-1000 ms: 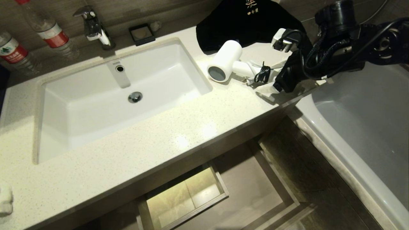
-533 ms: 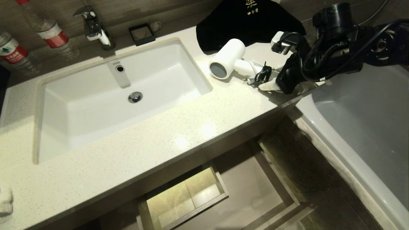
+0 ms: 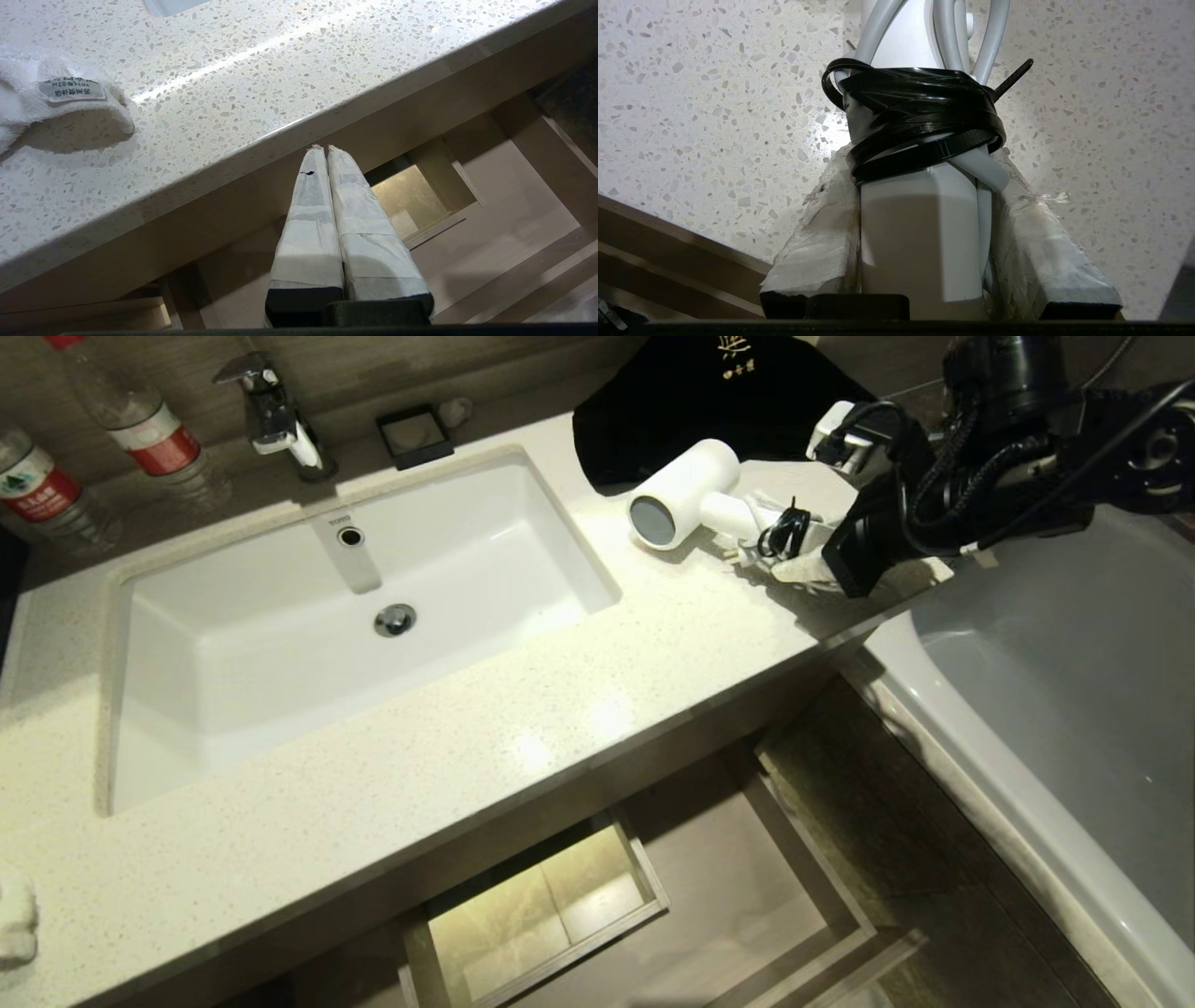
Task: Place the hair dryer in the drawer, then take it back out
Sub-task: Pick up the hairdryer, then put it into the drawer
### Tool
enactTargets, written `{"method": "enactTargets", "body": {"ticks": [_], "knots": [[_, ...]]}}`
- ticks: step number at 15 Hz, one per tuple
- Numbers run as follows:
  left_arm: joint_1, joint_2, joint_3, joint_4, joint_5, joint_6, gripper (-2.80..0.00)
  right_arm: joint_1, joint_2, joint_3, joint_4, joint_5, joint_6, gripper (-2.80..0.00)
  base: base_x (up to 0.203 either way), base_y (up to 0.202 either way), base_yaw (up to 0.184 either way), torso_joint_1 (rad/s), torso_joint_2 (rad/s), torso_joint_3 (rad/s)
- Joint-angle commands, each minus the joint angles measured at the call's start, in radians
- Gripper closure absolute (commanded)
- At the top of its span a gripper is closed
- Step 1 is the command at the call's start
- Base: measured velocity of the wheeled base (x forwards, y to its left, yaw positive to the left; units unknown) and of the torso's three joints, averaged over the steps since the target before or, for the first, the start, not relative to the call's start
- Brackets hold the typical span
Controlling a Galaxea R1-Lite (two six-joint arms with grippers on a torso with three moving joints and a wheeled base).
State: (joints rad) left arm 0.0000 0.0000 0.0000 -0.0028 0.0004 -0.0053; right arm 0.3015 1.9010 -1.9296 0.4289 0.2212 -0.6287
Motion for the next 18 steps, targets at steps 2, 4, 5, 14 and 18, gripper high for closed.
{"method": "enactTargets", "body": {"ticks": [2,4,5,14,18], "knots": [[0.0,0.002,-0.001,0.0,0.0,-0.001,0.0,0.0,-0.052,0.006,0.004,-0.054,-0.01,0.0,0.0,0.0,0.0,0.0,0.0,0.0],[0.0,0.001,0.0,0.0,0.0,-0.001,0.0,0.005,-0.082,0.025,0.009,-0.11,-0.011,0.0,0.0,0.0,0.0,0.0,0.0,0.0],[0.0,0.001,0.0,0.0,0.001,-0.001,0.0,0.013,-0.101,0.036,0.013,-0.115,-0.012,0.0,0.0,0.0,0.0,0.0,0.0,0.0],[0.0,0.001,0.0,0.0,0.001,-0.001,0.0,0.015,-0.371,0.183,0.149,-0.114,-0.017,0.0,0.0,0.0,0.0,-0.119,0.08,-0.04],[0.0,0.001,0.0,0.0,0.0,-0.001,0.0,0.013,-0.485,0.287,0.155,-0.114,-0.017,0.0,0.0,0.0,0.0,-0.356,0.19,-0.156]]}}
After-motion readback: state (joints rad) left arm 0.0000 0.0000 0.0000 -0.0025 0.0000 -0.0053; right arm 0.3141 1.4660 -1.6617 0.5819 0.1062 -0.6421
